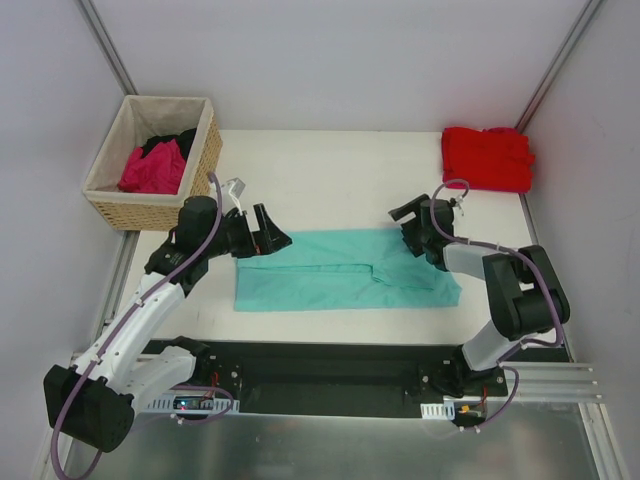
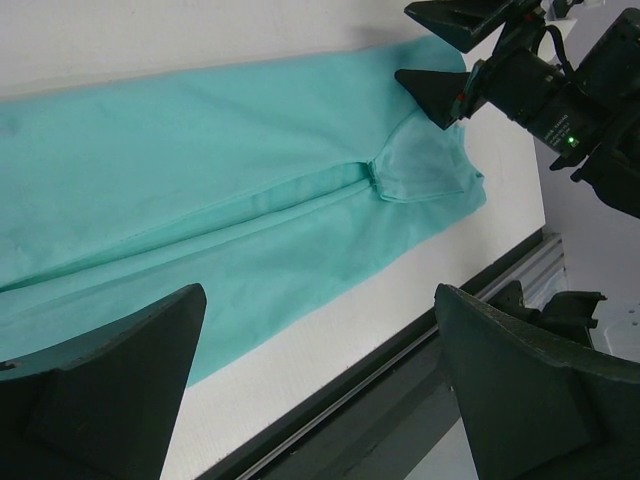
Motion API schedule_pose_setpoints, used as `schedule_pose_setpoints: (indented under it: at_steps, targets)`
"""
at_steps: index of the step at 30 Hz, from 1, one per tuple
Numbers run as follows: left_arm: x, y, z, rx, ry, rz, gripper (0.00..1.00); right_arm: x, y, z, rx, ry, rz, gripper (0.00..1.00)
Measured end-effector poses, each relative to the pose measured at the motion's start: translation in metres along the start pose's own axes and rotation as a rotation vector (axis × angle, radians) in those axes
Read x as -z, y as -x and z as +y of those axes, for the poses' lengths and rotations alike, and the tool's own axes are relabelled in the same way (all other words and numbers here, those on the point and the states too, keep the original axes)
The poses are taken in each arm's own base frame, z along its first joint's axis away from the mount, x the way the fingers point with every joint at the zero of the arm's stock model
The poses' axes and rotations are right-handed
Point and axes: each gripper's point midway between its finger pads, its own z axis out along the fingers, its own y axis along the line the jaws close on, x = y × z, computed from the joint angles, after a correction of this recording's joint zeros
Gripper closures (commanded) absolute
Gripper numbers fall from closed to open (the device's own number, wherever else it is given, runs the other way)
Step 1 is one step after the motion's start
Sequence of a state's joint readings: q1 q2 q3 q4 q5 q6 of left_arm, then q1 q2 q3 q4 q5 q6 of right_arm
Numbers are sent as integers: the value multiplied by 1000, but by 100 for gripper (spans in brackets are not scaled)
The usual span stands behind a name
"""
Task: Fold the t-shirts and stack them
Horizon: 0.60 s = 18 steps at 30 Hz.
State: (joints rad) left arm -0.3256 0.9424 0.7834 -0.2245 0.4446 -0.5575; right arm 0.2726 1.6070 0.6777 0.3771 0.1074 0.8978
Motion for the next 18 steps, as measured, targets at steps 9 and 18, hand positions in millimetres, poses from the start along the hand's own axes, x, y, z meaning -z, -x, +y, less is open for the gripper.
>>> schedule_pose_setpoints:
  at_steps: [9,18]
  targets:
    - [3,9,11,24,25,-27,1,-30,-3,28,44,-21,77,3]
    - [4,18,21,45,44,-41,1,-83,-12,83,107,1,222,3]
